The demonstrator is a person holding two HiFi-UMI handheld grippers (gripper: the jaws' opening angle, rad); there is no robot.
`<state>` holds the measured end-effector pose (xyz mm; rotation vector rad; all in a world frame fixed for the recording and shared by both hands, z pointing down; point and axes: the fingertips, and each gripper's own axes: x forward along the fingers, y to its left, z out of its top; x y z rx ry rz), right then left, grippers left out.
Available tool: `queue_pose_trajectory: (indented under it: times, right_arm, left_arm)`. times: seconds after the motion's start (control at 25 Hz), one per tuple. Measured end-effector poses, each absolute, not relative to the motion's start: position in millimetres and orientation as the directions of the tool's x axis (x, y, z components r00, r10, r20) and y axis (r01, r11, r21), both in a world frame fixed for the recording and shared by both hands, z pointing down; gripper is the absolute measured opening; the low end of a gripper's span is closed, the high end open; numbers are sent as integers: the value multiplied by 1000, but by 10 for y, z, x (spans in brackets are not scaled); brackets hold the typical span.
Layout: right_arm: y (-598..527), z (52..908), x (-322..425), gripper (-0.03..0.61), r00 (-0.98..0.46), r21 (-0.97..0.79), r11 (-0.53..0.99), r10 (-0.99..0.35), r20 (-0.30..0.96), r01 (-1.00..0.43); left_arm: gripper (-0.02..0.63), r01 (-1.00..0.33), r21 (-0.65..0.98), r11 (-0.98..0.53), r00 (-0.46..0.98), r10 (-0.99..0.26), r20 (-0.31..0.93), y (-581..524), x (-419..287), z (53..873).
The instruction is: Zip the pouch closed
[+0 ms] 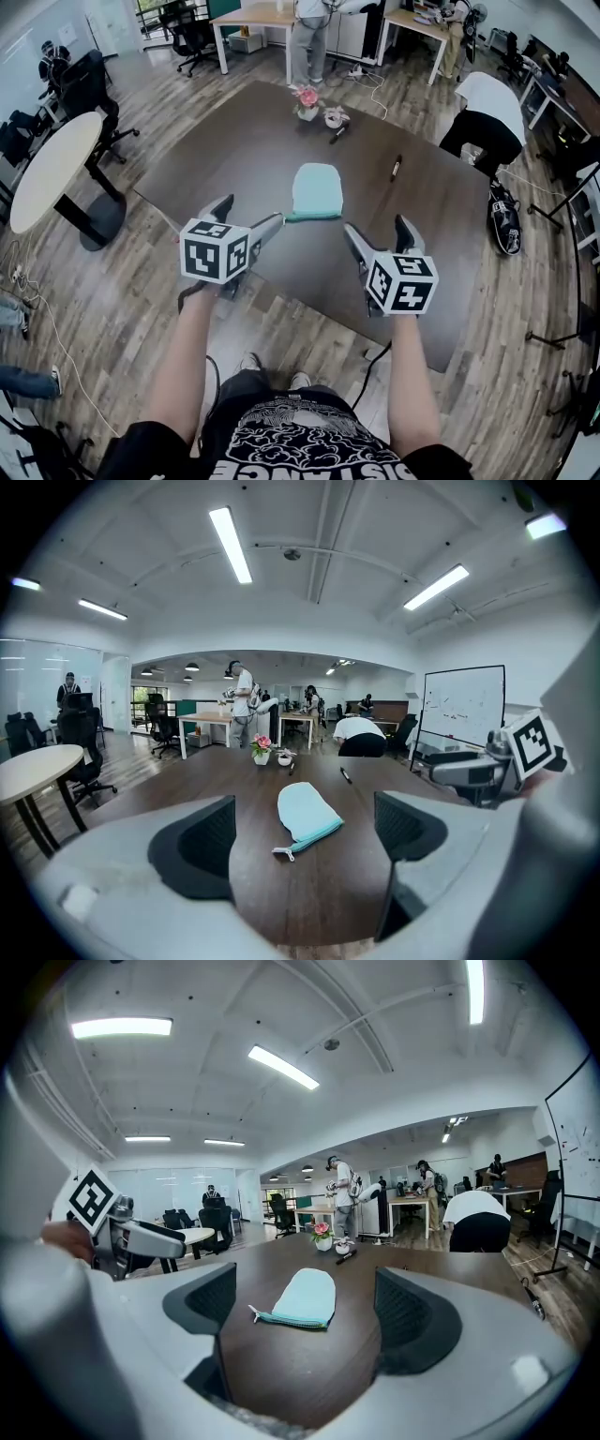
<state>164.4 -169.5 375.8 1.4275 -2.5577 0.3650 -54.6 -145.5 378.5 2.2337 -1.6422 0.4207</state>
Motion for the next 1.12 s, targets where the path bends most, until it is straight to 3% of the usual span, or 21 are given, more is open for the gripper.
queue_pose_trajectory:
  times: [0.4, 1.12]
  right_arm:
    - [-1976, 3964, 1466, 449, -462, -129, 444, -832, 308, -886]
    - [-2394, 4110, 943, 449, -233, -137, 196, -903, 360, -971]
  left_arm:
    - [477, -925, 102, -367, 374, -824, 425, -1913, -634, 3974]
    - [477, -768, 120, -630, 608, -656, 448, -2793, -940, 4112]
